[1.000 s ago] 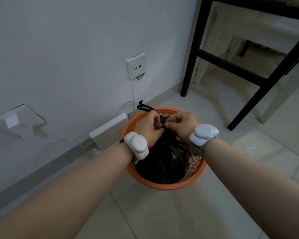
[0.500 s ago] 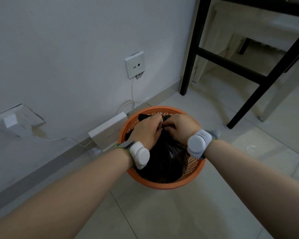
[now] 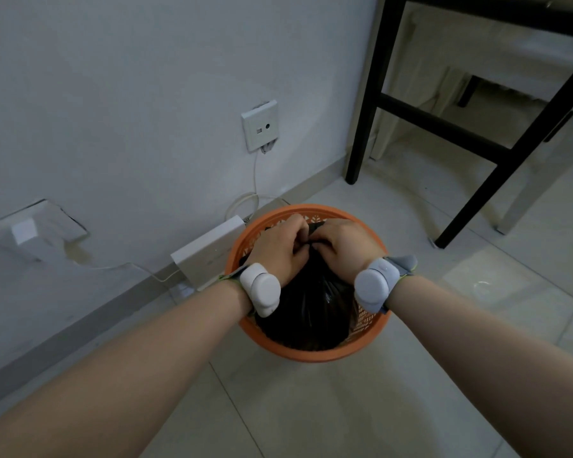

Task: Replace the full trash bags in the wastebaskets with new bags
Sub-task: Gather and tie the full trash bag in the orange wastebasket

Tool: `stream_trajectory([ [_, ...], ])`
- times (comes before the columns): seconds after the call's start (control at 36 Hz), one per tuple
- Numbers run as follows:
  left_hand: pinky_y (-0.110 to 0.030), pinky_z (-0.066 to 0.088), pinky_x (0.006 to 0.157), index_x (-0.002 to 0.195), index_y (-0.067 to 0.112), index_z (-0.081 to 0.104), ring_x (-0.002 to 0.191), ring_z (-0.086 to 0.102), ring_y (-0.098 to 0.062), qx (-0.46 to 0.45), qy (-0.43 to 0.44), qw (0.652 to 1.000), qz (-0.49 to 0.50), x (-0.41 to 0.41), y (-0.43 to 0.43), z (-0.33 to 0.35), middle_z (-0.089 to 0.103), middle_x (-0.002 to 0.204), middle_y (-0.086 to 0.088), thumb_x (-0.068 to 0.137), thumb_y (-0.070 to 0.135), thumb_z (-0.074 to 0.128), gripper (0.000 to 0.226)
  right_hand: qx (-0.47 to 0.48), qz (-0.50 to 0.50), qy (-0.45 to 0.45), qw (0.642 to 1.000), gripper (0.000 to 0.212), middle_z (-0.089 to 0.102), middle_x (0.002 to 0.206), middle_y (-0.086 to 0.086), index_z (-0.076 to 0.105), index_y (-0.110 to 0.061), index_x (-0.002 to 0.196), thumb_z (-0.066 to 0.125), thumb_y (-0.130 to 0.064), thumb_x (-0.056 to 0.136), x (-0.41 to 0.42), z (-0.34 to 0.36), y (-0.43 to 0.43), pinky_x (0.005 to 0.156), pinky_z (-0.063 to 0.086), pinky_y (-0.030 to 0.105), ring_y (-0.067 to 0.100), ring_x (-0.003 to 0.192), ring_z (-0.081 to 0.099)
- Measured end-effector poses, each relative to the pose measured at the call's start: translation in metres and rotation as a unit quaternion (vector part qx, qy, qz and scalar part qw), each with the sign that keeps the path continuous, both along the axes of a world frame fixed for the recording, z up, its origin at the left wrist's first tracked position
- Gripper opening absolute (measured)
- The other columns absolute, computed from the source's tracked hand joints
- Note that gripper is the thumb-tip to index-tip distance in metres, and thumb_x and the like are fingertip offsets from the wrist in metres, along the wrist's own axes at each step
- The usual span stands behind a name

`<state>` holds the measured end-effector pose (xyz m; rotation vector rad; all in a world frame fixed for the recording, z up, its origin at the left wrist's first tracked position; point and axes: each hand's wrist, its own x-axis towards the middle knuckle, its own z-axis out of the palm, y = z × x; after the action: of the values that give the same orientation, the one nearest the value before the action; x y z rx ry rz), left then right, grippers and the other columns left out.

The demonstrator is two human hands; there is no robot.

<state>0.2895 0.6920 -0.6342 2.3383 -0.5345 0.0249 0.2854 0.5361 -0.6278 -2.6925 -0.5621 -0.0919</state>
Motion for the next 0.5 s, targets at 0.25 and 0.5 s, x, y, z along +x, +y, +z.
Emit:
stream_trajectory([
  [0.25, -0.007, 0.041, 0.066, 0.087, 0.016, 0.057, 0.069, 0.052, 0.002, -0.068, 0.052, 0.996, 0.021, 0.0025, 0.0047, 0.0026, 0.054, 0.078, 0.014, 0.082, 0.005, 0.062, 0.013, 0.321, -0.089, 0.310, 0.890, 0.024, 0.054, 0.066, -0.003, 0.061, -0.020, 0.076, 0.051, -0.009, 0.094, -0.0013, 0.0016, -0.0009, 0.058, 0.041, 0.020, 0.006, 0.057, 0.048],
  [0.5, 0.002, 0.038, 0.066, 0.102, 0.014, 0.070, 0.079, 0.059, -0.002, -0.049, 0.086, 0.994, 0.050, 0.0030, 0.0058, -0.0017, 0.067, 0.091, 0.007, 0.083, 0.015, 0.066, 0.019, 0.422, -0.147, 0.353, 0.822, 0.027, 0.049, 0.063, 0.000, 0.061, -0.019, 0.077, 0.048, -0.003, 0.095, 0.0013, -0.0035, 0.0030, 0.038, 0.030, 0.013, 0.000, 0.040, 0.043],
])
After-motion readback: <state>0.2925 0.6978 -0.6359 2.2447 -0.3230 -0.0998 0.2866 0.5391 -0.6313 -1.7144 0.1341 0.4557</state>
